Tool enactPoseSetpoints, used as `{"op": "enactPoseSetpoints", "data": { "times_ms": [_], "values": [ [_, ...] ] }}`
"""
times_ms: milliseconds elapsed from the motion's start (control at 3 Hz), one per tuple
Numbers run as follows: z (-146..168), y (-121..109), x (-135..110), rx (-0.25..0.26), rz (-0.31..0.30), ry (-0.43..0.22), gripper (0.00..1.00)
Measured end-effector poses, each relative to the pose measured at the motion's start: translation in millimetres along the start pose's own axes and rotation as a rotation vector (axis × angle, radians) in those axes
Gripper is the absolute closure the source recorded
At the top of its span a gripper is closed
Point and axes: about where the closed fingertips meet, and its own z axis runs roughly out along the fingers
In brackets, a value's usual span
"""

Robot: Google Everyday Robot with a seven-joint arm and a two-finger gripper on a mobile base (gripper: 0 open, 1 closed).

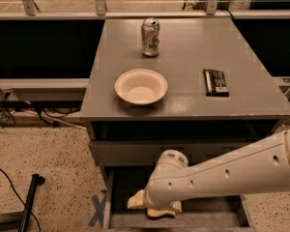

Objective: Pick sponge from middle drawer and place on counter

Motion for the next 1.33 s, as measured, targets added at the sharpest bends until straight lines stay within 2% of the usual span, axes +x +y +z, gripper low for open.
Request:
{"op": "enactPoseSetpoints", "data": {
  "times_ms": [333,667,1000,1333],
  "values": [
    [8.3,21.9,2.4,0.031,-0.012,0.009,0.0],
    [28.2,30.7,6.4,0.142,-0.019,0.022,0.0],
    [40.7,30.9,7.2,0.192,-0.019,0.024,0.0],
    [46.8,33.1,13.4,0.194,-0.028,0.031,0.0]
  ]
}}
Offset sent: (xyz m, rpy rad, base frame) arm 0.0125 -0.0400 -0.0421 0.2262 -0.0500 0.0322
